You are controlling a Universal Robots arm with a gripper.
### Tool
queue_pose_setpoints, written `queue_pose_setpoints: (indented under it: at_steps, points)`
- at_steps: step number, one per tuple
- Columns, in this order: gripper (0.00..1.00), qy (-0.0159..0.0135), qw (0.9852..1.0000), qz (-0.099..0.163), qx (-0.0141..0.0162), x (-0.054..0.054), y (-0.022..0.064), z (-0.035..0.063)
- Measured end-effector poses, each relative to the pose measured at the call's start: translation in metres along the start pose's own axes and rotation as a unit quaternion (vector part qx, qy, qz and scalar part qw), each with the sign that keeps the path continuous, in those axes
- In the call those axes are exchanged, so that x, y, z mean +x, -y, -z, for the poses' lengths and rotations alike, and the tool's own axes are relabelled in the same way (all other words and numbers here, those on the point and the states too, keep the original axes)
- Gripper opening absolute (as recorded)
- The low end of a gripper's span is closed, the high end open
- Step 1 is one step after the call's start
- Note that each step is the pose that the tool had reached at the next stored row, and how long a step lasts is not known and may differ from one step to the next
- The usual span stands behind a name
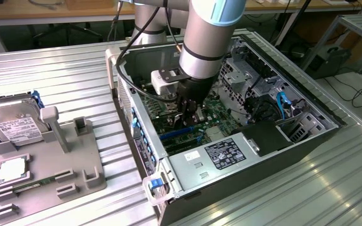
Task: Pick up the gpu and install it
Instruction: 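Insert the gpu into the slot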
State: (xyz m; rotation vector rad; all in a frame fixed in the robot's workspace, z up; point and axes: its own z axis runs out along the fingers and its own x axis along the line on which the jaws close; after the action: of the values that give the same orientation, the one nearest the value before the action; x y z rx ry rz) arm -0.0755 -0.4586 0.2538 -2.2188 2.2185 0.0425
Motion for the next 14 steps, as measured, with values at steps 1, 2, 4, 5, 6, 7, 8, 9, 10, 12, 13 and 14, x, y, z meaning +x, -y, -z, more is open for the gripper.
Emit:
queue_pose_setpoints:
  at_steps: [1,2,4,5,6,7,8,9,10,12,13,14]
  points:
    - [0.27,0.0000,1.0000,0.000,-0.0001,0.0000,0.0000,-0.0001]
    - [0.27,0.0000,1.0000,0.000,-0.0002,0.0000,0.0000,-0.0002]
    - [0.27,0.0001,1.0000,0.000,-0.0002,0.0000,0.0001,-0.0009]
    - [0.27,0.0002,1.0000,0.000,-0.0002,0.0000,0.0001,-0.0015]
    - [0.27,0.0001,1.0000,0.000,-0.0003,0.0001,0.0001,-0.0018]
    - [0.27,0.0000,1.0000,0.000,-0.0003,0.0005,0.0001,-0.0022]
    - [0.27,0.0001,1.0000,0.000,-0.0003,0.0007,0.0001,-0.0025]
    - [0.27,0.0001,1.0000,0.000,-0.0003,0.0008,0.0001,-0.0026]
    - [0.27,0.0000,1.0000,0.000,-0.0003,0.0012,0.0001,-0.0027]
    - [0.27,0.0000,1.0000,0.000,-0.0003,0.0013,0.0001,-0.0030]
    - [0.27,0.0000,1.0000,0.000,-0.0003,0.0013,0.0001,-0.0033]
    - [0.27,0.0000,1.0000,0.001,-0.0004,0.0014,-0.0001,-0.0036]
